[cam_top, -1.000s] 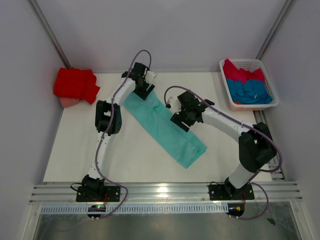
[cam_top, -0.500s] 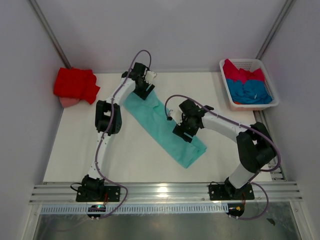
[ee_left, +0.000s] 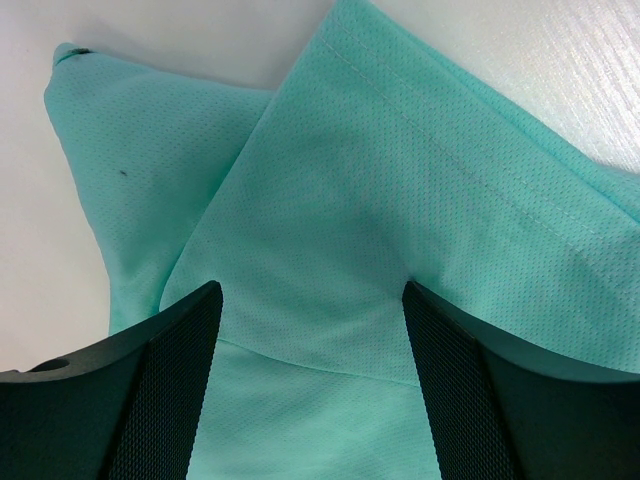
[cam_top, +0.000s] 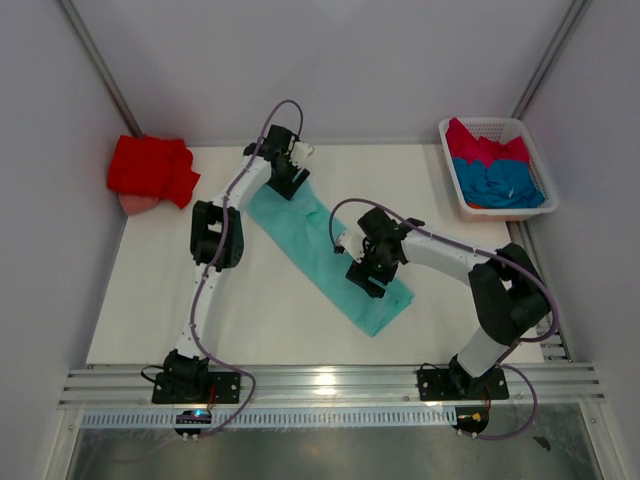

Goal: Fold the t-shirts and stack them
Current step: Fold the tshirt

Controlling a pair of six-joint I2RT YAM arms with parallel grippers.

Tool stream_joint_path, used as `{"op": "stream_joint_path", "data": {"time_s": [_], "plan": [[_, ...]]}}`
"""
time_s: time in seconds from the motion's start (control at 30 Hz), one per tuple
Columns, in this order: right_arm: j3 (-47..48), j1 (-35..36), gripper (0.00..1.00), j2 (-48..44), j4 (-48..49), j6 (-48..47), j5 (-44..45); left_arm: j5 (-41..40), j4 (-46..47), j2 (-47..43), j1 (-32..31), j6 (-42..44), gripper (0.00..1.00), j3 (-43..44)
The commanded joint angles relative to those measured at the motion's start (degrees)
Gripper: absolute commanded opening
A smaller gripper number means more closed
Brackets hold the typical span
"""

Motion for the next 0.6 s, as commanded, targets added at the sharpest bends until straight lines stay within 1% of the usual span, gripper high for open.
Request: {"op": "stream_joint_path", "data": {"time_s": [0.0, 0.27, 0.57], "plan": [[-0.6, 0.4, 0.79, 0.0, 0.1, -0.9, -1.3, -1.8, -2.5, 1.3, -0.1, 0.6, 0.76, -2.1], [-0.5, 0.7, 0.79, 2.6, -0.8, -0.1, -1.2, -1.6, -2.6, 1.3, -0.1, 0.7, 0.76, -2.0], [-3.5, 3.6, 0.79, 3.5, -1.6, 0.3, -1.0, -1.3, -2.0, 2.8, -0.1, 1.0, 0.76, -1.4]]}}
